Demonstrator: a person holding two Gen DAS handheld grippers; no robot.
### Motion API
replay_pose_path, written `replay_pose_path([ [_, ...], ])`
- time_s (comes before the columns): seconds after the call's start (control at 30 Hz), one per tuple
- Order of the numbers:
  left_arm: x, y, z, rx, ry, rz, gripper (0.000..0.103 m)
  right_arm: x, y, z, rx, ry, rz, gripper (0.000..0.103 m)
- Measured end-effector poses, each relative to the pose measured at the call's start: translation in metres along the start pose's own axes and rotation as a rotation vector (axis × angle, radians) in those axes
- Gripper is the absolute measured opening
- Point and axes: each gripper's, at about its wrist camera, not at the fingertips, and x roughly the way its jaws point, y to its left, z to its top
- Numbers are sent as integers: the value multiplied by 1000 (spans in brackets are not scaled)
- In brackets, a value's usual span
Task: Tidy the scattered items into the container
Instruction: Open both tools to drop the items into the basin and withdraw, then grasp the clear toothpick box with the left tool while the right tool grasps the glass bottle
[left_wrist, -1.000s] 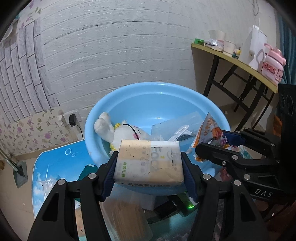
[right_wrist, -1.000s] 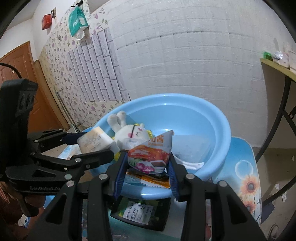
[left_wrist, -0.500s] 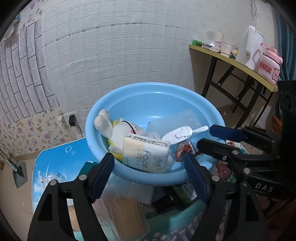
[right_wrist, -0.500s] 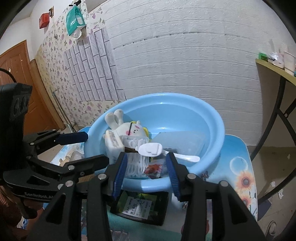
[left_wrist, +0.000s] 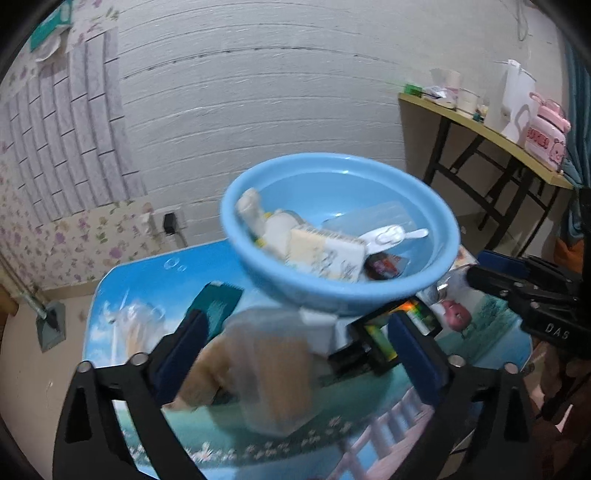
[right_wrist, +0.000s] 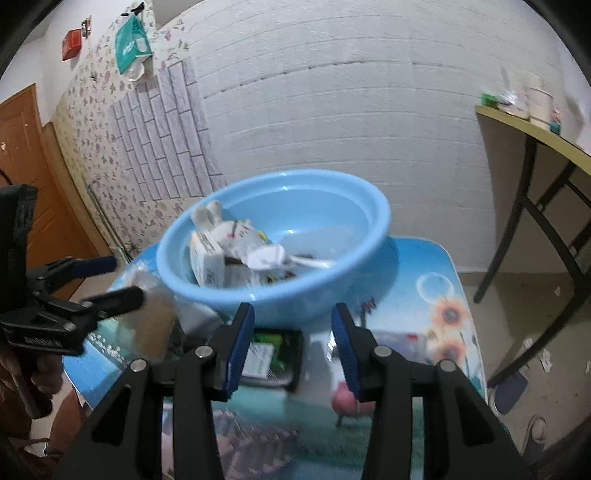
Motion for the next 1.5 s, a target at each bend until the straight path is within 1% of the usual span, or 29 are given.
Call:
replay_pose_path([
  [0.1,-5,9,-9,-28,8,35,103,-2,-7,-9,21,21,-31,43],
  [0.17,-9,16,-15,-53,11,43,103,-2,-10,-14,32,34,-54,48],
  [0.2,-11,19,-17,-63,12,46,103,-2,-12,-16,40,40,-66,52],
  [0.23,-13,22,-20,-73,14,57,103,-2,-13,-18,48,46,-75,53],
  [0.3,-15,26,-26,-79,26,109,103,-2,-15,-21,58,59,-90,55],
  [0.33,-16,28,-30,-71,26,137,103,-2,-16,-22,60,63,-98,61],
  [0.37,-17,30,-32,-65,24,143,103,-2,-16,-23,66,67,-111,65],
  [0.4,-18,32,-35,-59,22,144,103,-2,-17,-25,73,67,-117,73],
  [0.43,-20,34,-38,-59,23,142,103,-2,-17,-26,79,67,-118,77],
  [0.53,-25,40,-46,-63,19,136,103,-1,-16,-29,81,83,-122,78],
  [0.63,-27,42,-51,-45,33,153,103,1,-14,-31,67,96,-133,78],
  [0.7,-28,45,-54,-43,35,134,103,2,-12,-33,68,104,-132,78],
  [0.77,-29,47,-58,-64,25,119,103,4,-13,-34,74,111,-132,78],
  [0.83,-29,47,-60,-92,22,87,103,6,-13,-35,82,115,-139,78],
  [0.9,-27,45,-62,-98,21,54,103,6,-14,-36,88,115,-147,78],
  [0.97,-24,40,-63,-84,23,44,103,7,-17,-36,104,110,-174,87],
  [1.0,-22,38,-63,-73,26,42,102,8,-20,-36,120,106,-185,98],
  [1.03,-19,35,-63,-63,31,41,101,8,-22,-35,132,103,-183,103],
  [1.07,-16,33,-64,-56,36,38,99,8,-24,-35,143,100,-181,103],
  [1.13,-10,31,-64,-49,53,20,89,11,-28,-35,156,106,-199,103],
  [1.17,-8,31,-64,-48,60,13,86,12,-29,-35,158,109,-211,103],
  [1.23,-2,29,-64,-41,73,0,77,17,-33,-35,164,120,-229,103],
  [1.33,6,25,-63,-28,92,-21,69,24,-36,-34,165,134,-225,103],
  [1.4,10,24,-62,-26,102,-35,67,30,-37,-32,158,143,-226,103],
  [1.5,15,23,-62,-25,113,-53,67,36,-41,-27,173,145,-232,103],
])
